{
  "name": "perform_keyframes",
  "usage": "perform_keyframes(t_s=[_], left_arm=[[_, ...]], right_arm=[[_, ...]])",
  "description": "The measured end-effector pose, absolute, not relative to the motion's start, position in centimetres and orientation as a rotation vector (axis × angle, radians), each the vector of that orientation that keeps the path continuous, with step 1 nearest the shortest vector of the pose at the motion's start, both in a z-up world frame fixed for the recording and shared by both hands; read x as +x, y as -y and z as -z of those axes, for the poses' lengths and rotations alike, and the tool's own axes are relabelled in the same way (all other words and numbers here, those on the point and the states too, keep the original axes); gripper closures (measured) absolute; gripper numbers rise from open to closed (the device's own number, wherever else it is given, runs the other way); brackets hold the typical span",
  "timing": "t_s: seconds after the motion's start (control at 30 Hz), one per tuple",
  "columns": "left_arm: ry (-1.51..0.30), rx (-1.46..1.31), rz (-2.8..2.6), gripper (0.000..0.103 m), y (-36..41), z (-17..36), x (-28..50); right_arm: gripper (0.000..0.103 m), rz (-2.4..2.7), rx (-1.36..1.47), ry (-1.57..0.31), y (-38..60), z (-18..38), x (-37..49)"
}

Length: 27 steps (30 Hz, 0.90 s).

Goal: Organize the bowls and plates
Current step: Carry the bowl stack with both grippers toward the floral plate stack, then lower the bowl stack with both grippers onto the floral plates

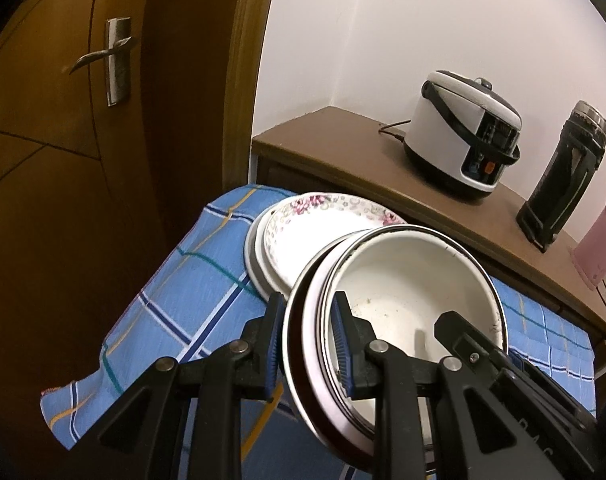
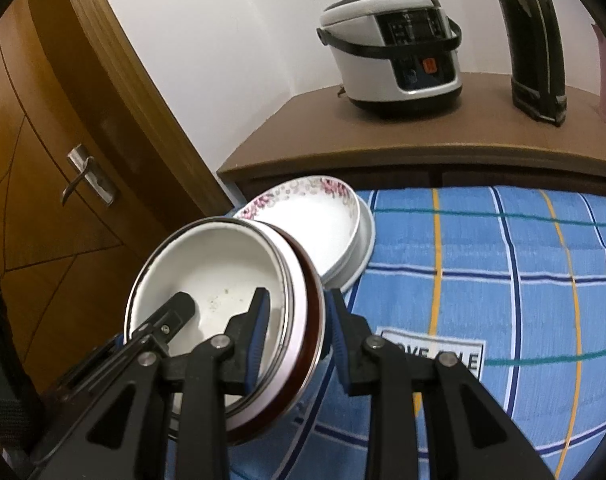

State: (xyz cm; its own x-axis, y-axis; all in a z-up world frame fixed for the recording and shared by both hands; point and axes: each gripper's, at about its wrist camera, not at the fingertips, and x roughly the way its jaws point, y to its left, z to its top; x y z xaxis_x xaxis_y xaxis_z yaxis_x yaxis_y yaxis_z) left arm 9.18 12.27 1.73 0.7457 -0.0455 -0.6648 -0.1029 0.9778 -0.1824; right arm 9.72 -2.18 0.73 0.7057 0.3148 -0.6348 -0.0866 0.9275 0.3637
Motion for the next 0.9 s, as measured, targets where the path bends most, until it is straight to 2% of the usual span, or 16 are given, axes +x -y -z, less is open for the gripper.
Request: perform_keyframes(t_s=[0.4,0.9], left_arm=[[-0.706,-0.211,-0.010,0.077,-11.7,-3.2,12.5],[-0.750,-0.215,-0.003,0.077,-11.0,-2.6,17.6]], right_arm=[[0.074,-0.207,0.339,-0.724,2.9,-2.0,12.6],[0.074,-0.187,0.353,-0.765,3.6,-1.1,17.5]])
